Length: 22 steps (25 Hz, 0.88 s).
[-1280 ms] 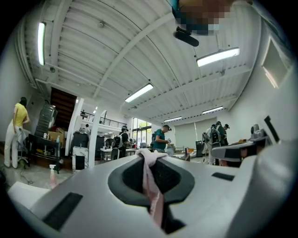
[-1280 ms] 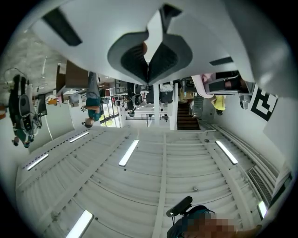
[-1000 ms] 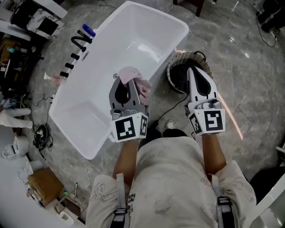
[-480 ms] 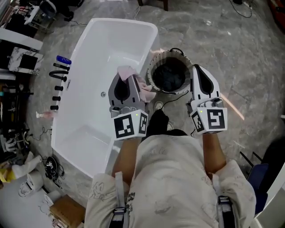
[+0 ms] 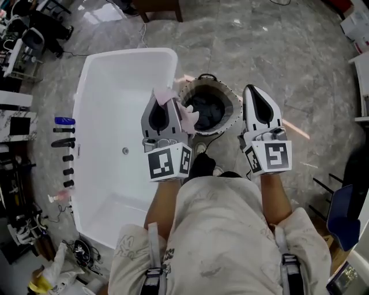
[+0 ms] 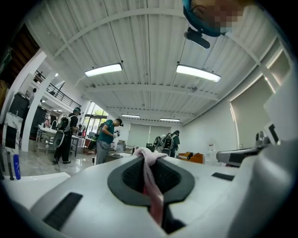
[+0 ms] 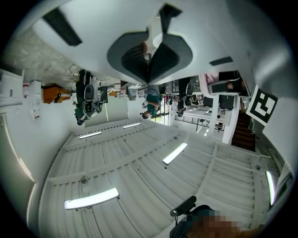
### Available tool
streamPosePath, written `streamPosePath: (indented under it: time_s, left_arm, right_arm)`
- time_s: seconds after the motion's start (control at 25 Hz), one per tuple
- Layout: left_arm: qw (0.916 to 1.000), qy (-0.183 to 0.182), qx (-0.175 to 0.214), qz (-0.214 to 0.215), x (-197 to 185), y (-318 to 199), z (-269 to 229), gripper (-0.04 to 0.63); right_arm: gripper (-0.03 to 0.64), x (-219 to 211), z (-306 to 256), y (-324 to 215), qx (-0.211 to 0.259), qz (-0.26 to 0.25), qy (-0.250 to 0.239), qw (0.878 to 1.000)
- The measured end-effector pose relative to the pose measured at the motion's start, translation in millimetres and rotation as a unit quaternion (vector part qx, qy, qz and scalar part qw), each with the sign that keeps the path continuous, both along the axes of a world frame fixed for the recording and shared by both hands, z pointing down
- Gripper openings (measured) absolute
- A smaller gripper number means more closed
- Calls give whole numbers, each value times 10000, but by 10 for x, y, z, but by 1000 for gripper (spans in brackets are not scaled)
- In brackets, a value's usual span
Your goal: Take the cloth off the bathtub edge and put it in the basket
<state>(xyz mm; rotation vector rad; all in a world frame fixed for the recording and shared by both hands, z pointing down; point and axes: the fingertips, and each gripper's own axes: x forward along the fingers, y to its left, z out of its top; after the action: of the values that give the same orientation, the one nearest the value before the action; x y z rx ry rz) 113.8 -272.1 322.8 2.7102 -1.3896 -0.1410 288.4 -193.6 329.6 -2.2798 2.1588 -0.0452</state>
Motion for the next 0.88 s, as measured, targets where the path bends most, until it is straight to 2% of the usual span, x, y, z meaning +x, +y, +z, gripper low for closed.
streamPosePath:
  time_s: [0.44, 0.72, 0.88]
  left_arm:
    - [9955, 74, -179, 928, 500, -479, 98, 14]
    - [9868, 172, -306, 1578, 936, -454, 162, 14]
    - [9824, 190, -420, 1811, 1211, -401, 214, 14]
  right_arm:
    - [-11, 219, -24, -358, -123, 652, 169, 9977]
    - [-11, 437, -64, -289, -177, 1140, 289, 9929]
    - [-11, 685, -83, -171, -171, 1423, 327, 9891]
